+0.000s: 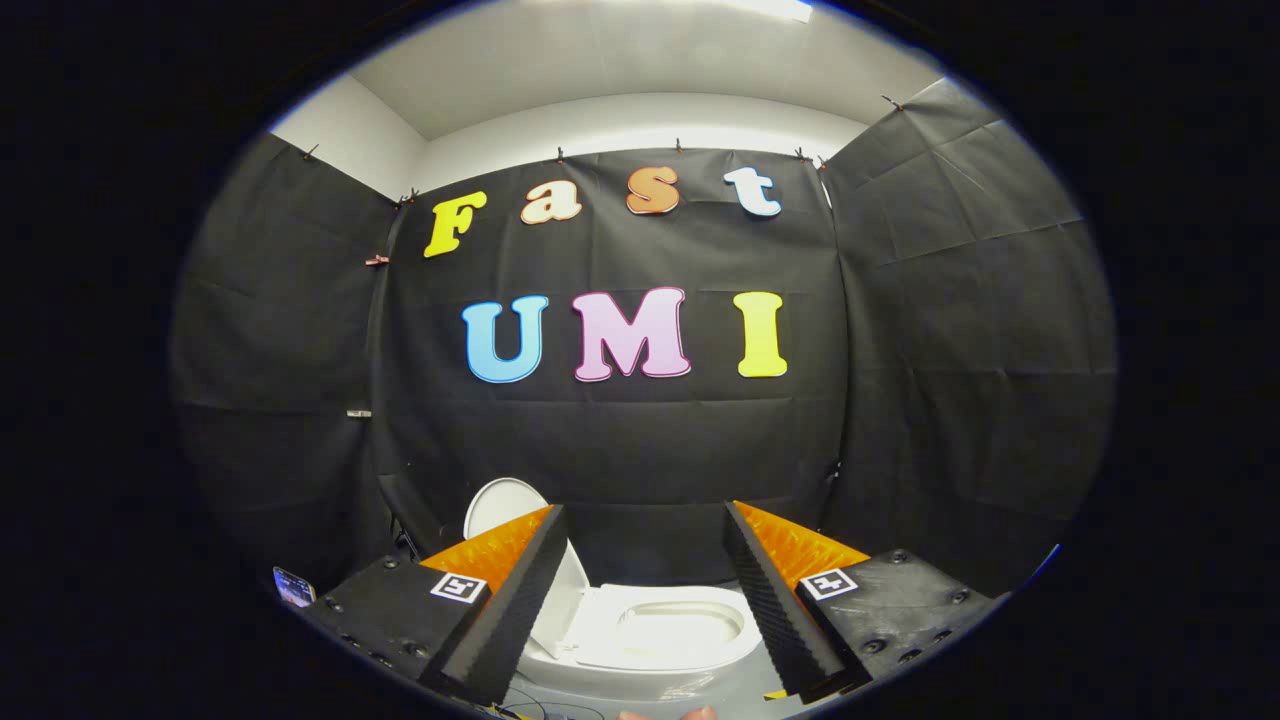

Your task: Open the toilet lid.

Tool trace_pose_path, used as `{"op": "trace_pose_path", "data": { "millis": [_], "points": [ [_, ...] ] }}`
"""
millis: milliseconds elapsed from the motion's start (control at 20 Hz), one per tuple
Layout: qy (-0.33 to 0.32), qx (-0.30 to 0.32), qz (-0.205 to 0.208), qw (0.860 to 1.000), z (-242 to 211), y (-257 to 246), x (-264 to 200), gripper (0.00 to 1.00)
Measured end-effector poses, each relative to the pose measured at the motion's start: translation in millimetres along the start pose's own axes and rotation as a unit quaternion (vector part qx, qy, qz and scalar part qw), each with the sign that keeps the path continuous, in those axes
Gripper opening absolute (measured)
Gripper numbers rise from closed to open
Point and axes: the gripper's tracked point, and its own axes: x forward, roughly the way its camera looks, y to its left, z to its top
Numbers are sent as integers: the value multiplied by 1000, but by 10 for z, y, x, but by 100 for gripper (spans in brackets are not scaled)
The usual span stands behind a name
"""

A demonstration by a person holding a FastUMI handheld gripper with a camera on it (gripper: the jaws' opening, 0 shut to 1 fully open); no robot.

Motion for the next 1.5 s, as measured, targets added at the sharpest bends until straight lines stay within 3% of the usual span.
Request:
{"op": "trace_pose_path", "data": {
  "millis": [1500],
  "points": [
    [-20, -9, -10, 1000, 102, -102, -115, 98]
  ]
}}
